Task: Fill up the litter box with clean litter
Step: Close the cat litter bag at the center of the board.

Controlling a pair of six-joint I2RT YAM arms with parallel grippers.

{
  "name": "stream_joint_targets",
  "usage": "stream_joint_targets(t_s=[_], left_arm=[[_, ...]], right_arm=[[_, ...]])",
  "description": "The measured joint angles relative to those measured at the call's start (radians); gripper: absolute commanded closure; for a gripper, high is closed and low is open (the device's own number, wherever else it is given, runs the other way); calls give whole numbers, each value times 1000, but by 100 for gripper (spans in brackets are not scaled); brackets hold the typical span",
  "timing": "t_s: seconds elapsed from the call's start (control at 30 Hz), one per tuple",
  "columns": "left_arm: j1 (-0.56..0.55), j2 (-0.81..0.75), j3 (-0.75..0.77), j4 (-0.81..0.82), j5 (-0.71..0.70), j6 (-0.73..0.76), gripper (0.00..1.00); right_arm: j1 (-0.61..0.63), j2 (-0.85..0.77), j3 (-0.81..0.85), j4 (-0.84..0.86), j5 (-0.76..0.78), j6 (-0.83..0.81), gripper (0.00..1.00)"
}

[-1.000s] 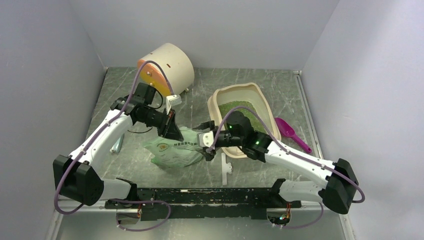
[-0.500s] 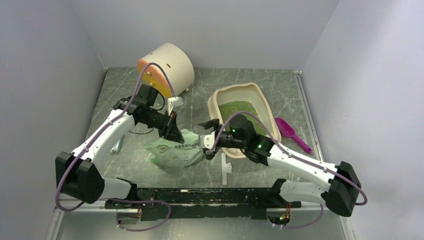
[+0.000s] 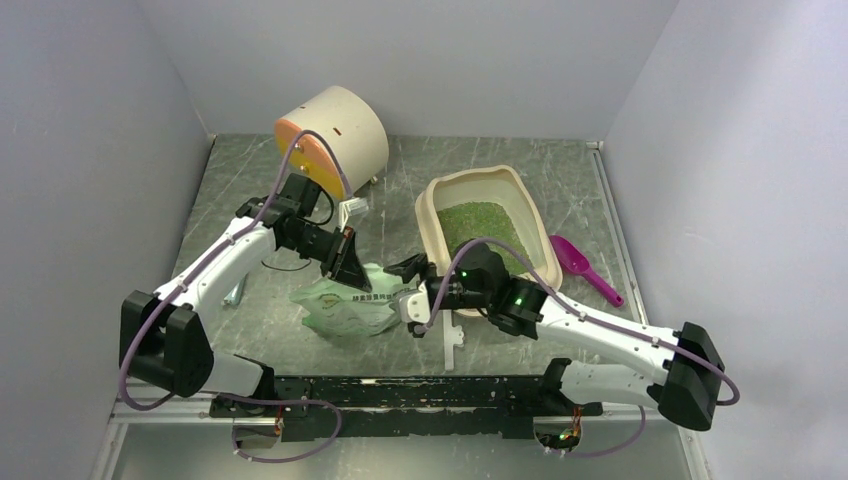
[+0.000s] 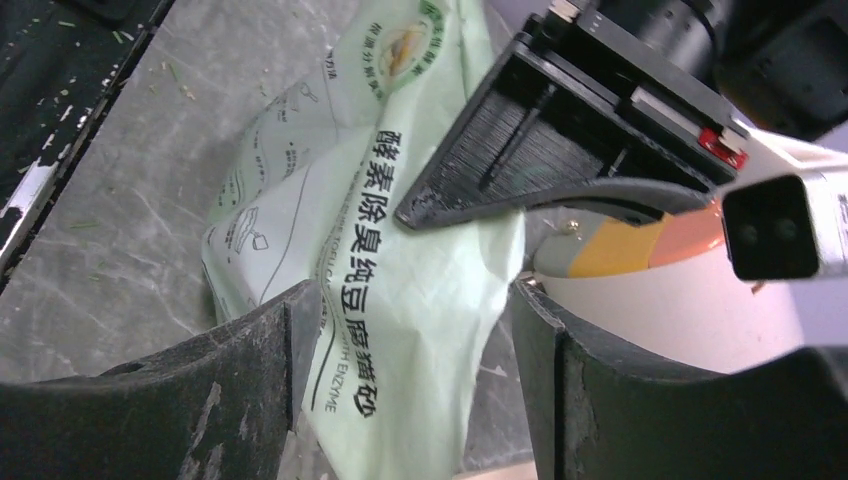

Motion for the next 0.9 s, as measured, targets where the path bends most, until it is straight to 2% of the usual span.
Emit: stream_joint_targets(t_s=[0.07, 0.13, 0.27, 0.33, 0.43, 0.47, 0.53, 0.57, 0.6, 0.7, 0.73, 0.83, 0.87, 0.9], left_arm=[[0, 11, 0, -6, 13, 5, 95], [0, 19, 0, -12, 23, 9, 95], [0, 21, -2, -20, 30, 21, 95], [2, 21, -11, -19, 32, 23, 95], [4, 20, -19, -18, 33, 24, 95], [5, 19, -19, -16, 32, 24, 93], [5, 13, -20, -14, 24, 28, 74], [5, 8, -20, -13, 18, 31, 63], [5, 2, -20, -10, 12, 39, 56], [6, -33, -10, -15, -27, 49, 37], [6, -52, -2, -16, -53, 47, 35], [6, -102, 27, -14, -132, 32, 35], [7, -116, 32, -12, -150, 27, 40], [6, -126, 36, -10, -163, 25, 52]], right_arm=[[13, 18, 6, -8, 0, -11, 30], [20, 42, 10, -13, 11, -26, 36], [22, 85, 11, -12, 68, -56, 61], [25, 98, 11, -11, 87, -63, 65], [31, 104, 11, -3, 114, -60, 83], [32, 104, 11, 3, 121, -56, 89], [31, 104, 14, 10, 128, -41, 100], [28, 105, 20, 8, 126, -30, 100], [23, 105, 28, 0, 121, -14, 100], [-3, 110, 36, -8, 110, 30, 100], [-11, 110, 36, -7, 108, 42, 100], [-23, 109, 36, 10, 108, 71, 100], [-25, 108, 36, 12, 108, 80, 100], [-26, 107, 35, 15, 108, 87, 100]])
